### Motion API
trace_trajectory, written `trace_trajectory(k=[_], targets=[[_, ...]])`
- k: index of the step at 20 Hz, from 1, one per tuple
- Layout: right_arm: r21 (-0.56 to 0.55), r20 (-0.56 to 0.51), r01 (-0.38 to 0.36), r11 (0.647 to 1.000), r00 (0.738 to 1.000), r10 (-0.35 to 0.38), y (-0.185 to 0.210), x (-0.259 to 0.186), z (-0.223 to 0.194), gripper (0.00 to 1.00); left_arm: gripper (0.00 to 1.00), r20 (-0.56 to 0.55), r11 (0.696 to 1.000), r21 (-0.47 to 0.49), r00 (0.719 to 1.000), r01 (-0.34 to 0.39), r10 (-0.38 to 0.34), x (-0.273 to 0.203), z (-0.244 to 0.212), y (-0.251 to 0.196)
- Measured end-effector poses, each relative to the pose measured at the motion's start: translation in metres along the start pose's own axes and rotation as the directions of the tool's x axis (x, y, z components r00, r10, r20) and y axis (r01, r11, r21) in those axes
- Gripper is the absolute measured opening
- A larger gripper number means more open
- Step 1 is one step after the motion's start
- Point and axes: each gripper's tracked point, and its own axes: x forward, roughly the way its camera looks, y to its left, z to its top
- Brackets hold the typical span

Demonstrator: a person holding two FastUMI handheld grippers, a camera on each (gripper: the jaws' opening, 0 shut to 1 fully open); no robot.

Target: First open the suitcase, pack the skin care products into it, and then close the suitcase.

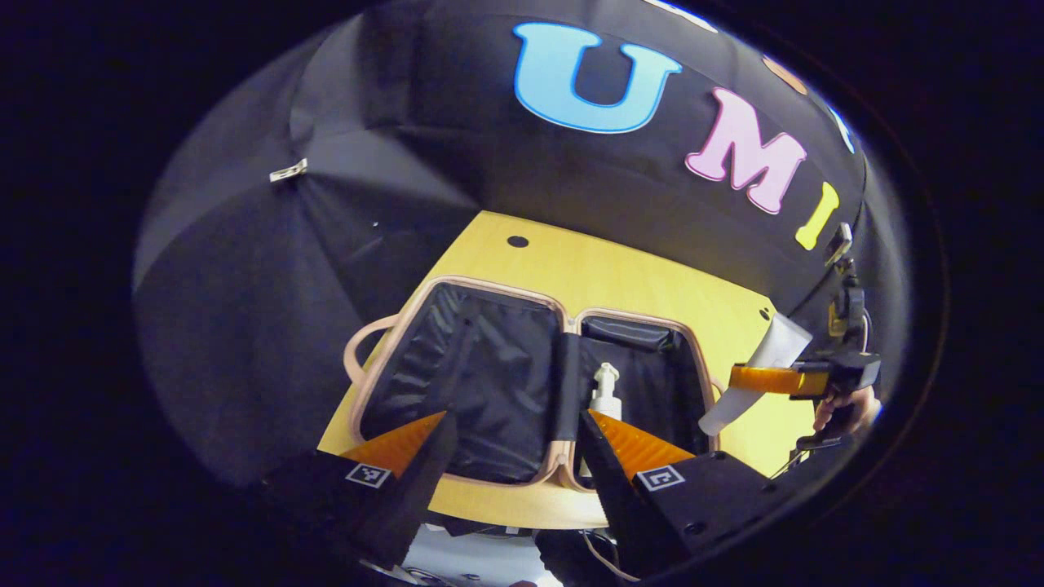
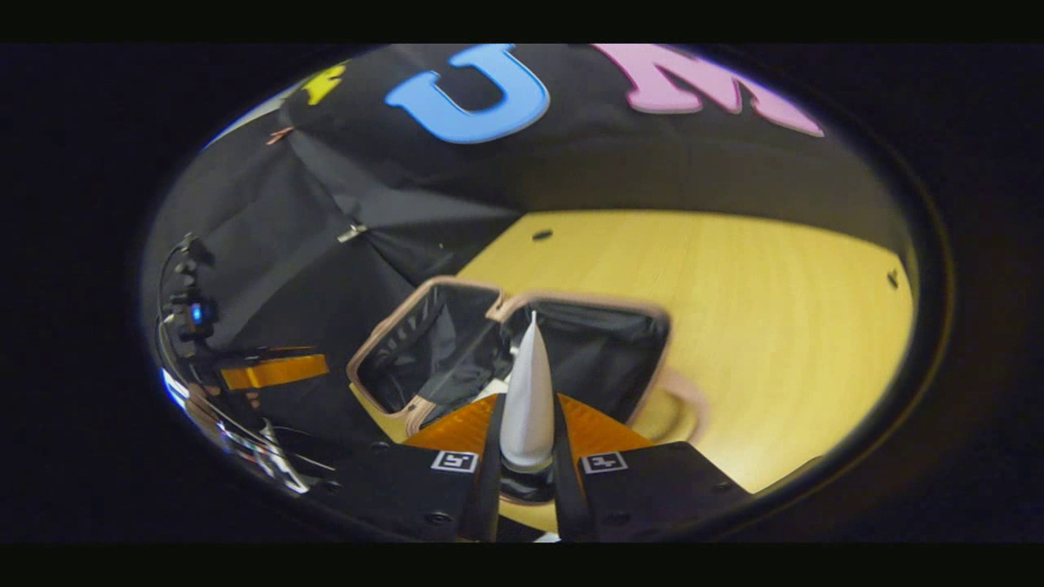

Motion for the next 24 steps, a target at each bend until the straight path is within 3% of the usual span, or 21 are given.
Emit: trace_trajectory(k=[1, 2, 4, 7, 10, 13, 14, 16, 18, 19, 20, 21, 22, 23, 24], targets=[[0.057, -0.071, 0.018, 0.998, 0.997, -0.014, -0.003, 0.018, -0.014, 0.35, 0.94, -0.002, 0.999, -0.035, 1.000, -0.012, 0.012, -0.002, -0.003, 0.012], [0.090, -0.122, 0.053, 0.995, 0.992, -0.042, -0.008, 0.038, -0.027, 0.31, 0.94, -0.003, 0.997, -0.071, 1.000, -0.014, 0.014, -0.005, -0.005, 0.024], [0.088, -0.191, 0.147, 0.985, 0.973, -0.128, -0.026, 0.058, -0.044, 0.31, 0.94, -0.008, 0.993, -0.109, 0.999, -0.038, 0.037, -0.007, -0.009, 0.047], [0.163, -0.221, 0.183, 0.969, 0.964, -0.145, -0.029, 0.072, -0.045, 0.31, 0.93, -0.010, 0.990, -0.119, 0.997, -0.075, 0.075, -0.008, -0.006, 0.076], [0.166, -0.225, 0.214, 0.963, 0.959, -0.174, -0.033, 0.078, -0.045, 0.32, 0.94, -0.019, 0.983, -0.161, 0.996, -0.084, 0.082, 0.002, -0.002, 0.094], [0.176, -0.204, 0.176, 0.968, 0.969, -0.139, -0.026, 0.067, -0.039, 0.30, 0.94, -0.028, 0.973, -0.206, 0.995, -0.104, 0.101, 0.016, 0.006, 0.112], [0.178, -0.179, 0.157, 0.971, 0.976, -0.125, -0.021, 0.059, -0.034, 0.39, 0.94, -0.026, 0.969, -0.225, 0.994, -0.105, 0.102, 0.021, 0.011, 0.117], [0.171, -0.065, 0.099, 0.980, 0.994, -0.089, -0.010, 0.039, -0.011, 0.77, 0.94, -0.012, 0.963, -0.250, 0.995, -0.099, 0.099, 0.032, 0.026, 0.132], [0.146, 0.059, 0.036, 0.989, 0.997, -0.045, 0.003, 0.014, 0.014, 0.78, 0.94, 0.000, 0.958, -0.264, 0.993, -0.110, 0.114, 0.049, 0.044, 0.153], [0.124, 0.110, 0.016, 0.992, 0.994, -0.029, 0.006, -0.002, 0.025, 0.70, 0.93, -0.006, 0.953, -0.280, 0.993, -0.115, 0.118, 0.060, 0.051, 0.163], [0.095, 0.157, 0.012, 0.995, 0.987, -0.027, 0.008, -0.018, 0.035, 0.84, 0.94, -0.020, 0.945, -0.300, 0.992, -0.128, 0.128, 0.072, 0.056, 0.174], [0.063, 0.202, 0.012, 0.998, 0.979, -0.024, 0.009, -0.033, 0.046, 0.85, 0.93, -0.036, 0.938, -0.319, 0.991, -0.137, 0.133, 0.087, 0.062, 0.186], [0.039, 0.241, 0.016, 0.999, 0.970, -0.025, 0.010, -0.047, 0.053, 0.75, 0.93, -0.064, 0.931, -0.332, 0.988, -0.151, 0.137, 0.101, 0.062, 0.194], [0.032, 0.276, 0.008, 0.999, 0.961, -0.017, 0.013, -0.060, 0.060, 0.89, 0.93, -0.103, 0.926, -0.336, 0.984, -0.171, 0.145, 0.112, 0.056, 0.203], [0.046, 0.300, -0.036, 0.998, 0.954, 0.020, 0.022, -0.074, 0.064, 0.77, 0.94, -0.136, 0.926, -0.334, 0.981, -0.175, 0.136, 0.122, 0.051, 0.205]])
